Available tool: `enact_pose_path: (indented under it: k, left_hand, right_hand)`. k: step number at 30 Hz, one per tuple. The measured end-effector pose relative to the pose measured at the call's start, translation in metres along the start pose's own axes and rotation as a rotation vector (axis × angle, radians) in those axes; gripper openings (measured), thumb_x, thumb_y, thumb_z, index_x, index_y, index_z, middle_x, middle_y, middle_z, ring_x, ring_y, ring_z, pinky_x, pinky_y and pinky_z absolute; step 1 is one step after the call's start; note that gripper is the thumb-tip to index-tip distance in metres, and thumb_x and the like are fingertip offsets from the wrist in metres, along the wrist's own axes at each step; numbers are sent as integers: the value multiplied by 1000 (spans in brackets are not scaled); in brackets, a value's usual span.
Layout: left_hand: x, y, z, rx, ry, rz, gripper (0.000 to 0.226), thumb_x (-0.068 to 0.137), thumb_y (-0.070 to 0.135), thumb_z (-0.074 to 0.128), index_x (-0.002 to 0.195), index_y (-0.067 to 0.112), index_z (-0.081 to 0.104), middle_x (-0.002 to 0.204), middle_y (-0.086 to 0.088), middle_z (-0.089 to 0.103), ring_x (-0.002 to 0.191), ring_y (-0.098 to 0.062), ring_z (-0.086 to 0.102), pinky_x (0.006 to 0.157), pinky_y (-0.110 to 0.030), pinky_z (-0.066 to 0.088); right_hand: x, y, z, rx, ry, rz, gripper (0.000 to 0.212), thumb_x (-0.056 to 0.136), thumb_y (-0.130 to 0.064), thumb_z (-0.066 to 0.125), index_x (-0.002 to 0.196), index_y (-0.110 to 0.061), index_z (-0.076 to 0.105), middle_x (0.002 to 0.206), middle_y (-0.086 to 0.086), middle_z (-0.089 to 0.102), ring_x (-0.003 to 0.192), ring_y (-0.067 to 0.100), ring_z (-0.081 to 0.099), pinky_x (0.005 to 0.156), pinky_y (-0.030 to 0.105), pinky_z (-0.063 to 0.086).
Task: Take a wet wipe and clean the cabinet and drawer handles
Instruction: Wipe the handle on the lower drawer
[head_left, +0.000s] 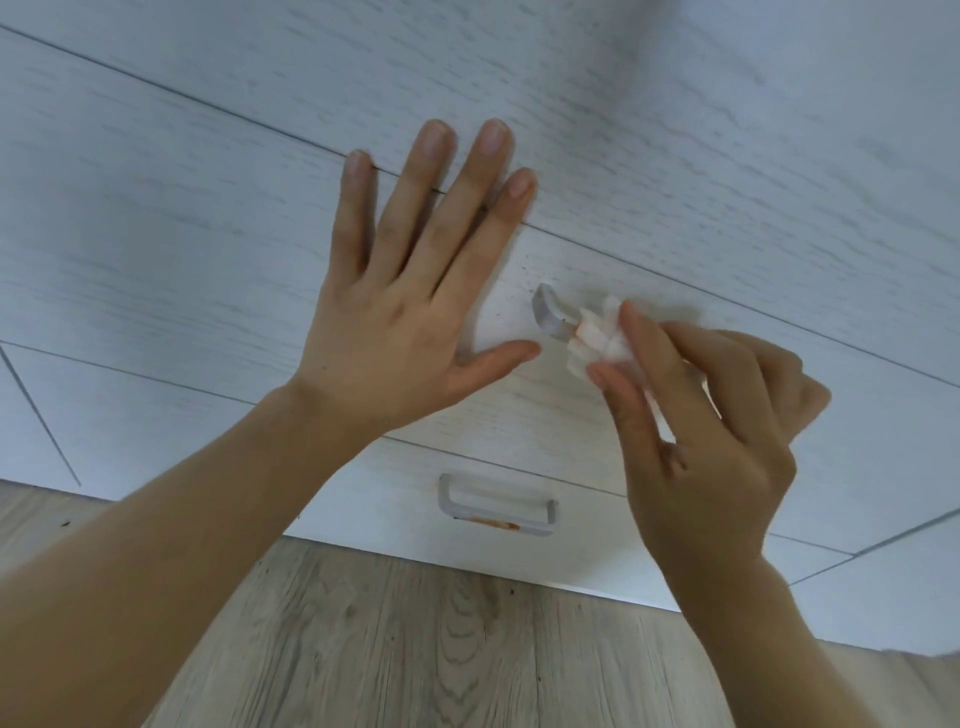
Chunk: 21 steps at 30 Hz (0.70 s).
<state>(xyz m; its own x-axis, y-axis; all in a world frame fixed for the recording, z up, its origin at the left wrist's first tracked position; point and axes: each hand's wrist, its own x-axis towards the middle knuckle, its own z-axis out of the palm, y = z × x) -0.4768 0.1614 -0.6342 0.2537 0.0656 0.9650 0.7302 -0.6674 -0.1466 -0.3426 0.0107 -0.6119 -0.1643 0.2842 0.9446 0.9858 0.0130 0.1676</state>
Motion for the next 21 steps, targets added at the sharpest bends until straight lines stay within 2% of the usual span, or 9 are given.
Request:
enact_pose_path:
  k: [3, 5, 7, 10, 14, 16, 18, 21]
  left_hand:
    - [0, 1, 2, 9, 11, -9, 91, 87, 72, 42, 145, 5, 25, 146, -17, 25, 134, -40, 21, 115, -51, 1]
    - [0, 2, 2, 11, 18, -8, 92, 86, 73, 44, 145, 5, 25, 146, -17, 25, 134, -40, 21, 115, -51, 1]
    - [1, 1, 1, 3, 19, -6, 92, 86, 72, 44, 145, 5, 25, 146, -17, 25, 134, -40, 21, 115, -50, 0]
    - [1, 0, -1, -5, 10, -4, 90, 87, 72, 43, 144, 4, 26, 146, -17, 26, 134, -41, 22, 115, -49, -1]
    - [1, 1, -1, -4, 14, 1, 90, 86, 71, 44, 144, 3, 27, 145, -19, 29, 133, -41, 22, 115, -49, -1]
    - [1, 1, -2, -20, 8, -2, 89, 87, 70, 43, 144, 4, 27, 145, -17, 25, 133, -41, 21, 115, -49, -2]
    - [1, 1, -2, -27, 6, -5, 88, 88, 70, 43, 144, 4, 27, 145, -16, 24, 133, -41, 21, 115, -49, -2]
    - [1, 0, -1, -14, 9, -5, 89, 88, 70, 40, 144, 4, 27, 146, -18, 26, 134, -40, 20, 115, -50, -1]
  right_hand:
    - [5, -5, 8, 33, 8, -32, 18, 92, -17, 64, 101, -4, 71, 85, 9, 68, 85, 20, 49, 70, 34, 40]
    - [8, -8, 12, 70, 17, -29, 14, 91, -12, 64, 97, -2, 72, 81, 10, 67, 84, 21, 47, 64, 33, 46]
    - [7, -8, 10, 79, 13, -21, 14, 91, -10, 64, 97, -1, 72, 80, 10, 66, 83, 21, 47, 63, 31, 48]
    - [10, -13, 8, 103, 44, 36, 12, 89, -8, 65, 95, -1, 73, 76, 10, 65, 80, 20, 47, 72, 19, 40]
    - [17, -25, 11, 224, 28, 147, 11, 88, -8, 67, 97, -8, 71, 76, 1, 60, 73, 21, 52, 69, 14, 37]
    - [17, -27, 6, 335, 51, 317, 17, 88, -11, 66, 104, -12, 67, 82, -6, 56, 73, 21, 55, 66, 15, 39]
    - [20, -31, 3, 414, 77, 409, 21, 89, -15, 64, 110, -16, 63, 83, -7, 57, 76, 18, 55, 67, 17, 41]
    - [22, -37, 10, 402, 52, 343, 19, 90, -15, 62, 108, -20, 62, 85, -9, 56, 79, 15, 54, 69, 34, 47]
